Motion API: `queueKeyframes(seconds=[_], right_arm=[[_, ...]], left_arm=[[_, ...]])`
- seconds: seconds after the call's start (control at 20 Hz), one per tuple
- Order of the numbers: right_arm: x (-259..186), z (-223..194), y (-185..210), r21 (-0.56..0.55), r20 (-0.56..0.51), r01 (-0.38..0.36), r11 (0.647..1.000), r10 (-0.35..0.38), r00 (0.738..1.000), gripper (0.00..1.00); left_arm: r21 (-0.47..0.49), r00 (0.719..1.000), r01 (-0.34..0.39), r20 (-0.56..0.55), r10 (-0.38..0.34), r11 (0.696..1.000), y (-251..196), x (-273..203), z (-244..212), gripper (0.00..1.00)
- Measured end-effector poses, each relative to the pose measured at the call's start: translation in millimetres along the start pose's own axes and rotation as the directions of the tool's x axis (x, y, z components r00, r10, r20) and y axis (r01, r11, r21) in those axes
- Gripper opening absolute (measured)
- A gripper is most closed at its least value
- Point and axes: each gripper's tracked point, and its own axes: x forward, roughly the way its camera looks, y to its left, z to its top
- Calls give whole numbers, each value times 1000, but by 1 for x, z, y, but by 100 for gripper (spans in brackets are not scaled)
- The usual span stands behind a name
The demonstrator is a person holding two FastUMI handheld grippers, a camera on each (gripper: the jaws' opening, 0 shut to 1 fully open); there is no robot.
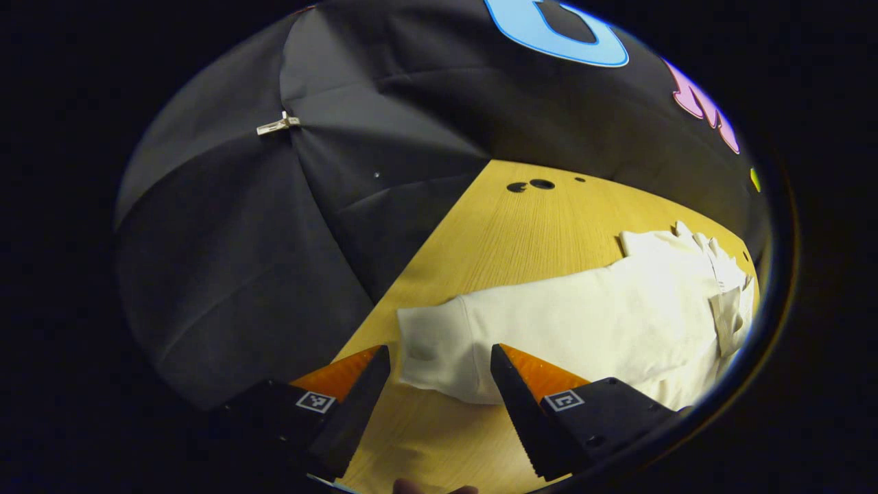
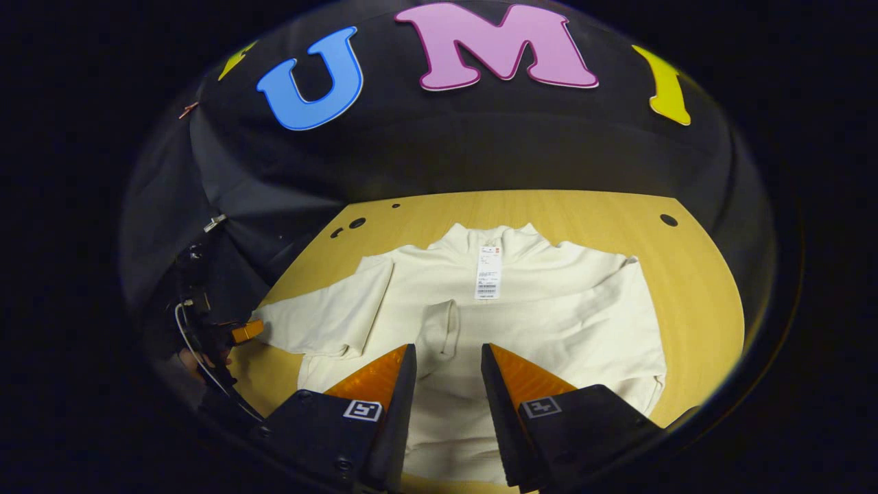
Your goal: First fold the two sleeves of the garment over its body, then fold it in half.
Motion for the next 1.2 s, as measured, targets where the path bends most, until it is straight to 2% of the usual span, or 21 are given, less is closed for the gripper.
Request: queueKeyframes(seconds=[0.1, 0.3, 0.35, 0.45, 0.5, 0.65, 0.7, 0.75, 0.85, 1.05, 1.2], right_arm=[[-14, 3, -12, 14, 15, 21, 1000, -21, 1000, 58], [-36, 3, -32, 29, 24, 46, 999, -46, 999, 59], [-38, 3, -35, 30, 24, 49, 998, -50, 998, 59], [-43, 4, -42, 43, 27, 53, 998, -54, 998, 58], [-45, 5, -44, 51, 32, 53, 997, -55, 998, 59], [-46, 6, -48, 58, 43, 48, 997, -50, 998, 58], [-51, 5, -51, 59, 42, 45, 997, -48, 998, 58], [-53, 5, -52, 63, 42, 43, 997, -45, 998, 58], [-58, 5, -56, 69, 45, 38, 997, -41, 998, 59], [-68, 5, -69, 73, 54, 38, 997, -42, 998, 58], [-72, -2, -77, 83, 44, 38, 996, -41, 998, 58]], left_arm=[[-2, 999, -3, -44, 2, 1000, 1, 8, -9, 93], [-25, 998, 31, -55, -33, 999, -3, 10, -11, 93], [-44, 996, 65, -57, -67, 997, -9, 11, -14, 91], [-37, 995, 78, -57, -80, 996, -9, 12, -14, 77], [-18, 993, 105, -61, -106, 994, -16, 12, -14, 77], [-4, 988, 149, -51, -149, 989, -27, 12, -9, 28], [-18, 988, 147, -49, -148, 989, -27, 12, -7, 25], [-41, 988, 144, -46, -146, 989, -28, 12, -6, 18], [-70, 990, 131, -40, -134, 989, -28, 12, -4, 9], [-25, 995, 94, -28, -95, 995, -35, -2, 3, 7], [0, 992, 119, 33, -119, 993, -56, -25, 20, 7]])
